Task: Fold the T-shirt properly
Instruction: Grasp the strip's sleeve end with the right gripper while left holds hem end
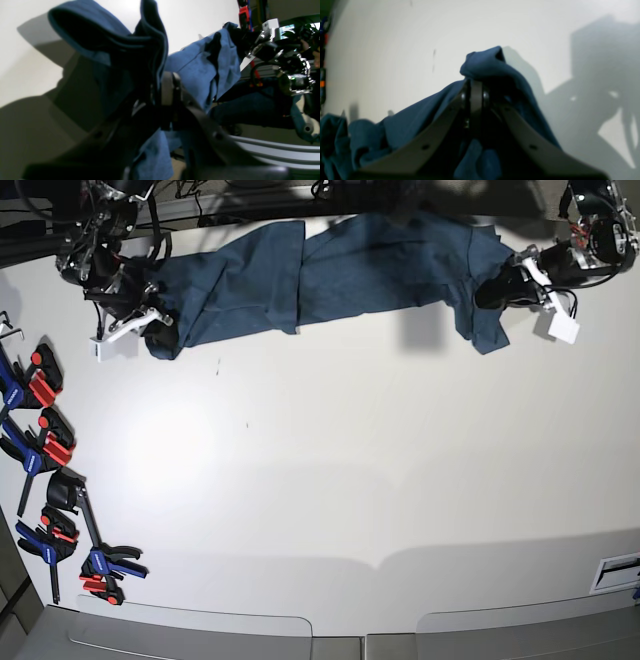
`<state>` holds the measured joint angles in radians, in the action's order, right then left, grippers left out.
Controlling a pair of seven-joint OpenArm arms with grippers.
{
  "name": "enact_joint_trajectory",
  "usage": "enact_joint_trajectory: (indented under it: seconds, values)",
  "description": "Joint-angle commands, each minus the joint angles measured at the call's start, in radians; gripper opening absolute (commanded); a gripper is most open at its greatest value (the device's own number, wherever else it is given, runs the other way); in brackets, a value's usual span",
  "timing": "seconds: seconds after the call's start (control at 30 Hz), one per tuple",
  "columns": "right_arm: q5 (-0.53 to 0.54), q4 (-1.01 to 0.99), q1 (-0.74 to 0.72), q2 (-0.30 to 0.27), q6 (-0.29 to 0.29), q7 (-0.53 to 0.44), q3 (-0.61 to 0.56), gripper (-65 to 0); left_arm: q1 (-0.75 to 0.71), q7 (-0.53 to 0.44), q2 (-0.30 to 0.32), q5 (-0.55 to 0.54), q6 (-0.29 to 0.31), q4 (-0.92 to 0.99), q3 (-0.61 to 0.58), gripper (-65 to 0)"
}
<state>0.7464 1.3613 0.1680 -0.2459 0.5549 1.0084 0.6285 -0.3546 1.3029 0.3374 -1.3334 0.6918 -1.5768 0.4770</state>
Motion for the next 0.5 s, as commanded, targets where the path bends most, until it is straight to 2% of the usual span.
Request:
enact_joint_trajectory:
  seconds: [0.0,0.33,0.47]
  values:
    - [-0.036,0.012,-0.005,-0.014,-0.021,-0.019,0.017,-65.0,0.005,-0.019,0.019,-0.027,0.006,-0.018,0.006,-65.0]
    - [-0.024,0.012,-0.013,-0.012,-0.037,-0.029,0.174,-65.0,0.005,-0.021,0.029,-0.028,0.006,-0.018,0.076,-65.0]
    - [0.020,0.012,-0.013,-0.012,-0.037,-0.024,0.216,-65.0,0.005,-0.020,0.029,-0.042,0.006,-0.018,0.113,-65.0]
